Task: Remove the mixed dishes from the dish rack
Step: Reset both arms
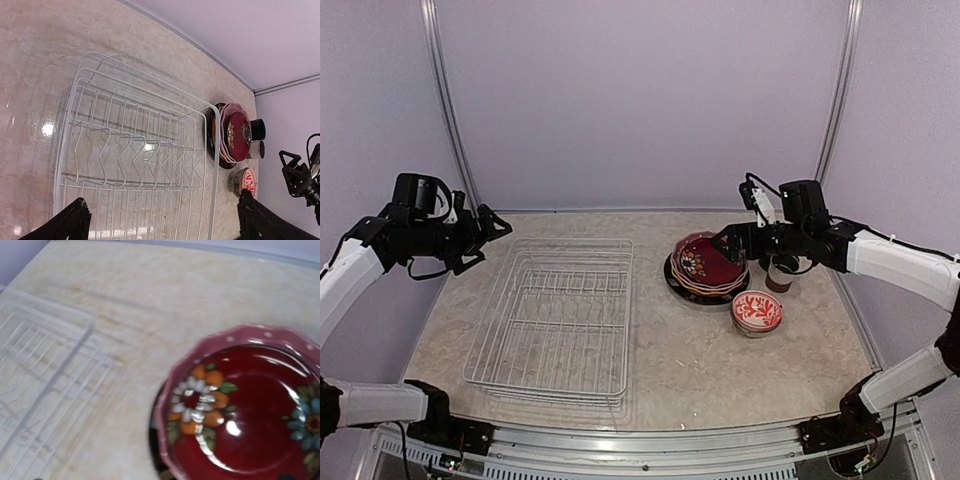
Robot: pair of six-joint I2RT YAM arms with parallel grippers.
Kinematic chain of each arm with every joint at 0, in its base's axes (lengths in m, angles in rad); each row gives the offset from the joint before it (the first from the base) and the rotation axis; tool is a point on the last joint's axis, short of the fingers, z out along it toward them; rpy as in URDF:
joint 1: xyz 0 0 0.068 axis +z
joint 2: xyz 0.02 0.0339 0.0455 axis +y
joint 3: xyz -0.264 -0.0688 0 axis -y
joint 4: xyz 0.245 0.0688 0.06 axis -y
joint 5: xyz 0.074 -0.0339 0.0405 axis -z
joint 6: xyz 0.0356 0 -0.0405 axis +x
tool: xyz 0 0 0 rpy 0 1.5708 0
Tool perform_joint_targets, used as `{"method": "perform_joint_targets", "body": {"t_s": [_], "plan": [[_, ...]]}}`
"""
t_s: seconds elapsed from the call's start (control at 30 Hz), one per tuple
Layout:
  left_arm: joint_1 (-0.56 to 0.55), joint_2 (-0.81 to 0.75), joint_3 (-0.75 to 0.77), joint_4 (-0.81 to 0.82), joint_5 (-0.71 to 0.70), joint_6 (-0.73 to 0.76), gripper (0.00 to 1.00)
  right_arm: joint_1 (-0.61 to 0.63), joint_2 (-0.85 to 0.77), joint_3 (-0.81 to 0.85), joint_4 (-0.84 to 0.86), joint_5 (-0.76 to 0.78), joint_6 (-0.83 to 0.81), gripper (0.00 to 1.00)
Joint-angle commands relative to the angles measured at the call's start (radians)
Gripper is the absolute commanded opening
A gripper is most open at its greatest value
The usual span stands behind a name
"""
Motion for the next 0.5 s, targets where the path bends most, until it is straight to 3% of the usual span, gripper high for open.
{"method": "perform_joint_targets", "body": {"t_s": [0.0,0.17,0.47], "plan": [[0.018,0.01,-0.041,0.001,-0.009,0.051,0.99,-0.078,-0.01,-0.14,0.234,-0.089,0.044,0.99],[0.018,0.007,-0.074,0.022,0.01,0.055,0.99,-0.109,0.005,-0.24,0.354,-0.113,0.075,0.99],[0.017,-0.023,-0.091,0.036,0.013,0.069,0.99,-0.111,-0.023,-0.247,0.343,-0.112,0.064,0.99]]}}
